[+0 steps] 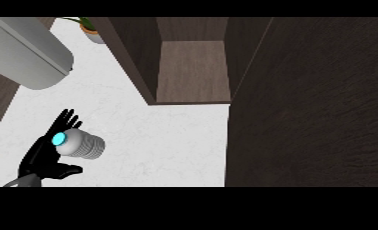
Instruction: Pick up the bottled water, place it into the cabinet and close the cabinet
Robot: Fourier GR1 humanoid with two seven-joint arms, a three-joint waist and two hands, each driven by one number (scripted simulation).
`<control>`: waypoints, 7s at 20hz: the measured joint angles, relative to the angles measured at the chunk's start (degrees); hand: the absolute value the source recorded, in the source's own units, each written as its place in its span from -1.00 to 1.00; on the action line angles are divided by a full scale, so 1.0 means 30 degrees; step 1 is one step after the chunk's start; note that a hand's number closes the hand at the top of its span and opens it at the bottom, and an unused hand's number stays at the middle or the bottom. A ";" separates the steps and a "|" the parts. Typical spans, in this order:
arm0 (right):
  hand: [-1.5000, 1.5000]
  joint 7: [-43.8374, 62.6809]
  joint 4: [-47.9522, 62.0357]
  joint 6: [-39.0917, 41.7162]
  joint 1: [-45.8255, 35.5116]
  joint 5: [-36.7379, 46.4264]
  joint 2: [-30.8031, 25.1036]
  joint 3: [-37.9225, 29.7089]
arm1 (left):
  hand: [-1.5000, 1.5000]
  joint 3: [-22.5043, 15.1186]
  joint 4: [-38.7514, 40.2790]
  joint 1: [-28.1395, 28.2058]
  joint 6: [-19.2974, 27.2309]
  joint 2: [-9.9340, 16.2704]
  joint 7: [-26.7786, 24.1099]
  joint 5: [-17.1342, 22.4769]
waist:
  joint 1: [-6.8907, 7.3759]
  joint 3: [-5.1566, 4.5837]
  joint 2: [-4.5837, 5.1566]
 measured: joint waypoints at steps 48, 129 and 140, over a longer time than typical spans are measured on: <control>-1.00 -0.0218 0.1116 -0.0284 -0.0474 0.0385 0.0088 0.0467 | 1.00 -0.1388 0.0788 -0.1227 -0.0544 -0.2739 -0.0377 0.1682 | 0.0161 0.0073 -0.0074; -1.00 -0.0470 0.2775 -0.1085 -0.2043 0.0020 -0.0366 0.2133 | 1.00 -1.0118 0.4073 -1.6593 2.2523 -0.6126 0.2526 0.5280 | -0.0757 0.0046 0.0307; -1.00 -0.0931 0.3499 -0.0750 -0.2470 -0.0281 -0.0515 0.1715 | -1.00 -1.0208 0.6394 -1.7300 2.5301 -0.6193 0.1834 0.4238 | -0.1045 0.0103 0.0361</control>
